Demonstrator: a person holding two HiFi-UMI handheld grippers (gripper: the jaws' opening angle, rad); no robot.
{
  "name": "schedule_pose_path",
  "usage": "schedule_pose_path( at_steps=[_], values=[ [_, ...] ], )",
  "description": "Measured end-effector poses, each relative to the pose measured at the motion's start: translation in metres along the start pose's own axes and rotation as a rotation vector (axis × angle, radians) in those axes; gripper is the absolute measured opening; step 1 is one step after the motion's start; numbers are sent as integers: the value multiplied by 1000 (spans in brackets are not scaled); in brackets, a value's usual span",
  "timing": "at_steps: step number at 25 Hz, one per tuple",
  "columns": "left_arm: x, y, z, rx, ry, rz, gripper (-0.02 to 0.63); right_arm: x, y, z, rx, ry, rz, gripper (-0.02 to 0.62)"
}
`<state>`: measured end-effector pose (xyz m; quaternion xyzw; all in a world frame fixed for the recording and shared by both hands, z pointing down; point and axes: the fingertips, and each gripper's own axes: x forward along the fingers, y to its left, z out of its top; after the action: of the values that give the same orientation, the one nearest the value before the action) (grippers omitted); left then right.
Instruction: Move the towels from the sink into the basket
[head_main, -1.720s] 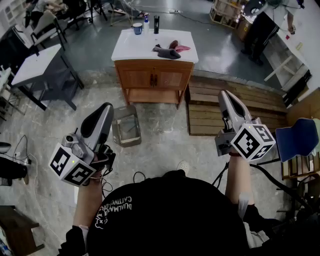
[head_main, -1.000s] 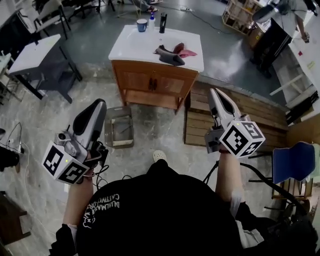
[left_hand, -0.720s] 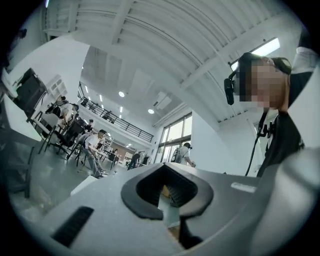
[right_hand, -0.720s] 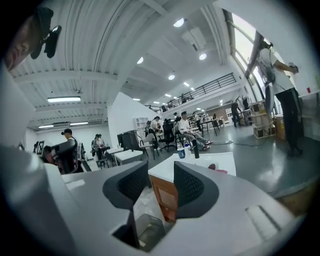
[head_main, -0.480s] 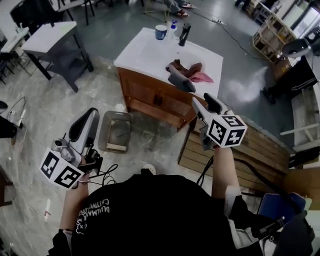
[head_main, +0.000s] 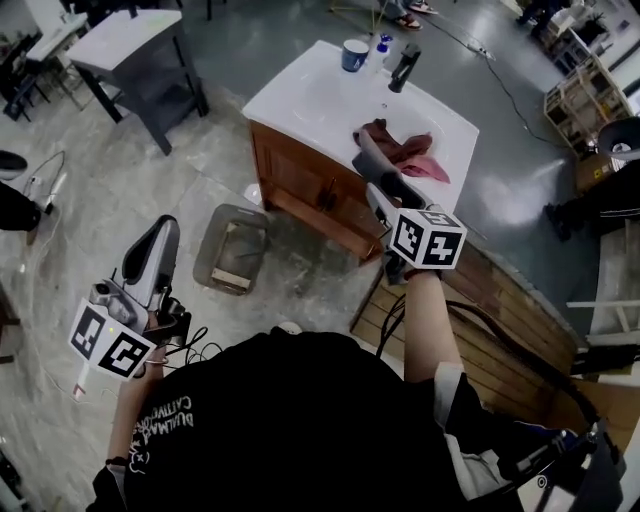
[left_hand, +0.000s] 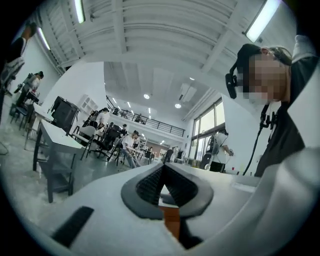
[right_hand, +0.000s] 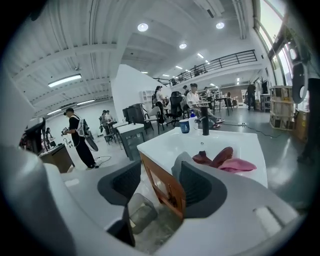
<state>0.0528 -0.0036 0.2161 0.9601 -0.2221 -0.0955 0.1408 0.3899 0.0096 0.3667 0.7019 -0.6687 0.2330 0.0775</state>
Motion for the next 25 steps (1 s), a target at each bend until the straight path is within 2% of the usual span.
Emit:
schedule_pose_path(
  at_steps=[2,9,15,17,21,24,25],
  values=[
    [6,5,-7,7,36,19,-3,9,-8,-2,-2,14,-16,244],
    [29,18,-12,-48,38,34,-3,26,-34,-1,20,60,-78,242],
    [54,27,-30,-106,65,26,-3,45,-68,-15,-140,160,-192,233],
    [60,28,-34,-109,75,19,-3,54,-74,-17,-147,165,-189,201],
    [67,32,-41,-120,86,20,-3,68,-74,-20,-106,168,-141,181],
    [67,35,-44,-124,86,27,-3,71,-71,-19,-116,167,-122,112],
    [67,36,-44,-124,84,30,-3,71,-69,-18,-121,165,-116,58]
  ],
)
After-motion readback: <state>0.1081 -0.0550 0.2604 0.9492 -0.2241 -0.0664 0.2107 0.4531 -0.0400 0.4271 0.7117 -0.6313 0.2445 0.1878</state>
